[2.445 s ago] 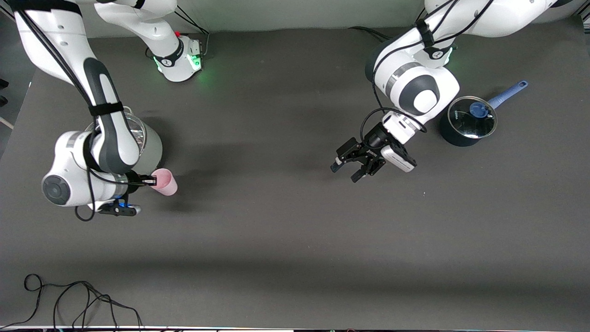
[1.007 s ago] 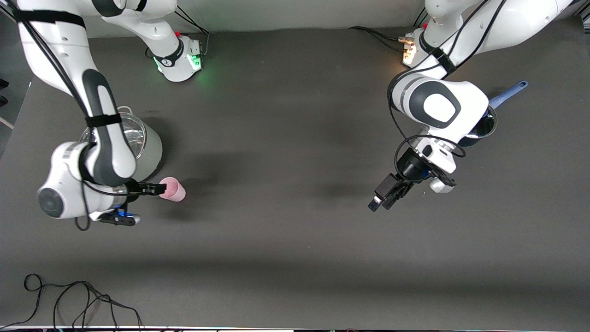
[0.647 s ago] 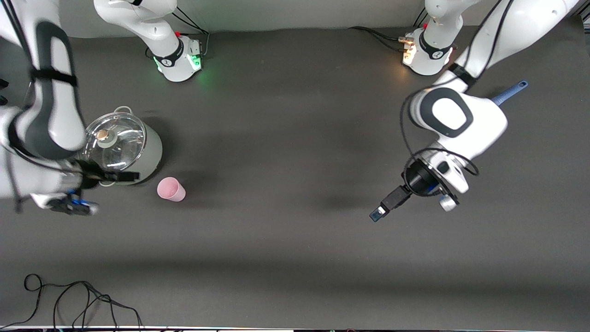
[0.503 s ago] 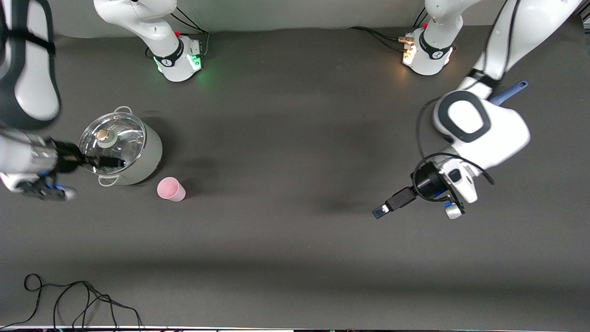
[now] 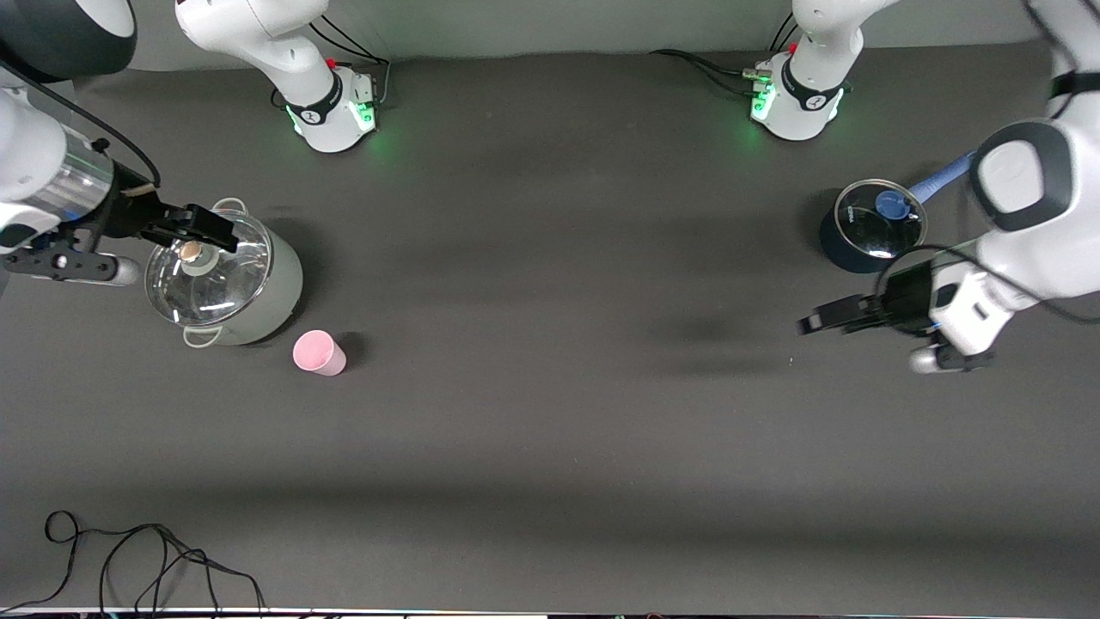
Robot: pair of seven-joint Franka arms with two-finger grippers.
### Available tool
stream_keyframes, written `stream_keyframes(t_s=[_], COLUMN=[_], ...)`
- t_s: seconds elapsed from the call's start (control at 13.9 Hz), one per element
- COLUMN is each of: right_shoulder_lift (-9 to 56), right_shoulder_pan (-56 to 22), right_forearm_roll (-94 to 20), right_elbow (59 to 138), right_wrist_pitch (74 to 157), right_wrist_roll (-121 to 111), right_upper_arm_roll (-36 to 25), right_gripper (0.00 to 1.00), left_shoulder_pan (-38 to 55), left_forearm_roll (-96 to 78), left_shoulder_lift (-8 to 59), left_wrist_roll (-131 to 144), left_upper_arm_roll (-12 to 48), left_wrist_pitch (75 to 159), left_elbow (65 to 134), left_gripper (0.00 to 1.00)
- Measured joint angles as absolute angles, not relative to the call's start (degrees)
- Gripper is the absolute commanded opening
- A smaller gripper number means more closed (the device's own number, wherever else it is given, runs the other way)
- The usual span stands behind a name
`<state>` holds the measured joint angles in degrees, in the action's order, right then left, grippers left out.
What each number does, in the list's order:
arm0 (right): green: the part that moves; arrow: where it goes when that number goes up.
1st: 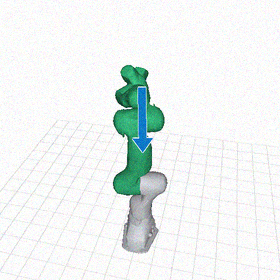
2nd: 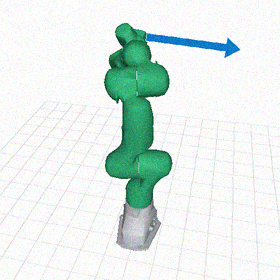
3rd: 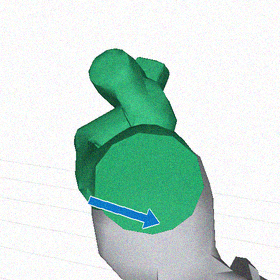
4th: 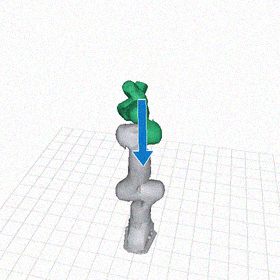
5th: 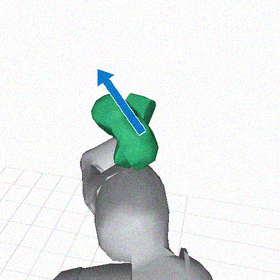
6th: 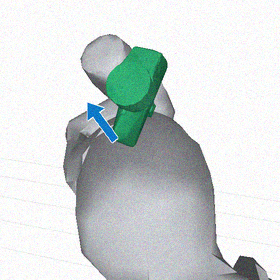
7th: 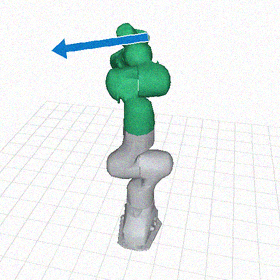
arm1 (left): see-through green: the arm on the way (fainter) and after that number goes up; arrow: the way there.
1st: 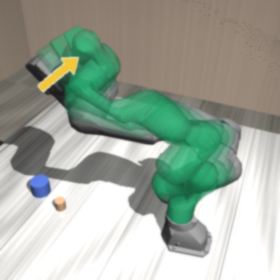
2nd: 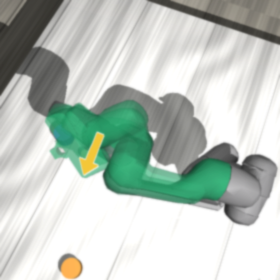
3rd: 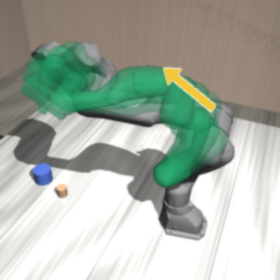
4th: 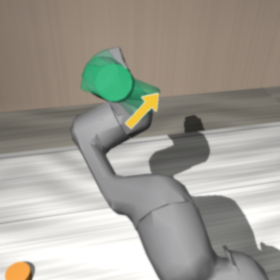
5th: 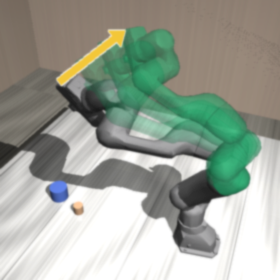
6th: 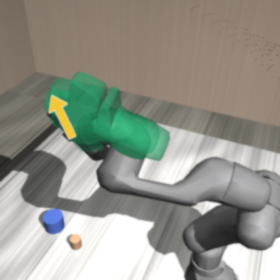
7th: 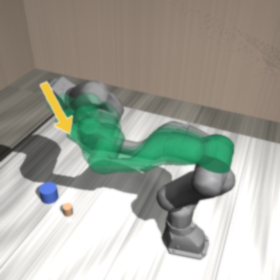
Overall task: Transfer pink cup from left to right arm
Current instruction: 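Release the cup with the right gripper while the left gripper retracts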
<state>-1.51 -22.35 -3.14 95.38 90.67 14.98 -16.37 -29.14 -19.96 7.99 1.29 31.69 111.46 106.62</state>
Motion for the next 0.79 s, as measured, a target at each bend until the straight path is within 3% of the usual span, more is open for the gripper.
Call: stream_keyframes(t_s=[0.22,0.36,0.79], right_shoulder_lift=[-4.0,-5.3,-6.2], right_shoulder_pan=[-22.1,-22.1,-22.1], right_forearm_roll=[-3.1,-3.1,-0.6], right_elbow=[100.4,104.2,106.0], right_wrist_pitch=[99.6,105.9,105.9], right_wrist_roll=[14.2,12.2,11.2], right_upper_arm_roll=[-16.8,-16.8,-16.6], right_gripper=[0.99,0.99,0.99], left_shoulder_pan=[-29.7,-30.5,-27.6], left_forearm_roll=[-11.1,-7.3,-2.7], left_shoulder_lift=[6.0,5.8,1.8], left_wrist_roll=[1.3,1.2,1.2], left_upper_arm_roll=[27.7,27.0,25.8], left_wrist_pitch=[100.2,97.3,94.6], left_elbow=[102.0,100.1,99.5], left_gripper=[1.0,1.0,1.0])
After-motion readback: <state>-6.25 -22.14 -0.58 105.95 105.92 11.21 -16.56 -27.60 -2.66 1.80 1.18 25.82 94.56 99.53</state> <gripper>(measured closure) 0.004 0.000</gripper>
